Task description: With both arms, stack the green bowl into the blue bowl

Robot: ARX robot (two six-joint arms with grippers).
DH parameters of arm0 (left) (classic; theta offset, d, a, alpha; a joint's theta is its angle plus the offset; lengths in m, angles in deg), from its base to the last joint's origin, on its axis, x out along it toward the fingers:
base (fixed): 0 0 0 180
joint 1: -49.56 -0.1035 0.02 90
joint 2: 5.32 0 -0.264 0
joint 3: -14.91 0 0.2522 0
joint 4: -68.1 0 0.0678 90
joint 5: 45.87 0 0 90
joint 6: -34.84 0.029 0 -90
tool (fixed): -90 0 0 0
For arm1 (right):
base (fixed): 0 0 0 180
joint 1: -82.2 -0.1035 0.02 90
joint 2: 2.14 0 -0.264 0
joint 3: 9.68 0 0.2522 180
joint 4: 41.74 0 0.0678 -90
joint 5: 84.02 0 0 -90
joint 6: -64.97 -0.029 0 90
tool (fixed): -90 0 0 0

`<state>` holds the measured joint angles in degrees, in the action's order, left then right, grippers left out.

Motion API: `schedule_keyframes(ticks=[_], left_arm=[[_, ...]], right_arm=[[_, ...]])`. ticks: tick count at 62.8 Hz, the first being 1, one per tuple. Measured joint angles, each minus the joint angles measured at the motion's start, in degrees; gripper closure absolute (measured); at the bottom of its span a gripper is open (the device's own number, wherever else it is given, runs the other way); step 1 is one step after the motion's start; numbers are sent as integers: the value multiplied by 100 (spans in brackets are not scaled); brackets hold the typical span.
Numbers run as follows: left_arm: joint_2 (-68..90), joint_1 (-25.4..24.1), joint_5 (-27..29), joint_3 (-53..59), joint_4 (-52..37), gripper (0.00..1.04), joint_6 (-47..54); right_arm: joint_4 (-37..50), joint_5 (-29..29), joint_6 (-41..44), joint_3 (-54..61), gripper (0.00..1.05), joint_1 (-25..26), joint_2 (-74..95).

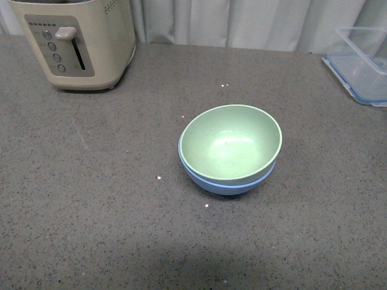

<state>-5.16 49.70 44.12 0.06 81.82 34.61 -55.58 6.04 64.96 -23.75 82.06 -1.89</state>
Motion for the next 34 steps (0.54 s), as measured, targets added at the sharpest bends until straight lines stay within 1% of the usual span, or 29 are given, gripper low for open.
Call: schedule_keyframes(ticks=[34], left_arm=[[0, 0, 2, 0, 0, 6, -2]], right_arm=[[0, 0, -2, 0, 9, 0, 0]])
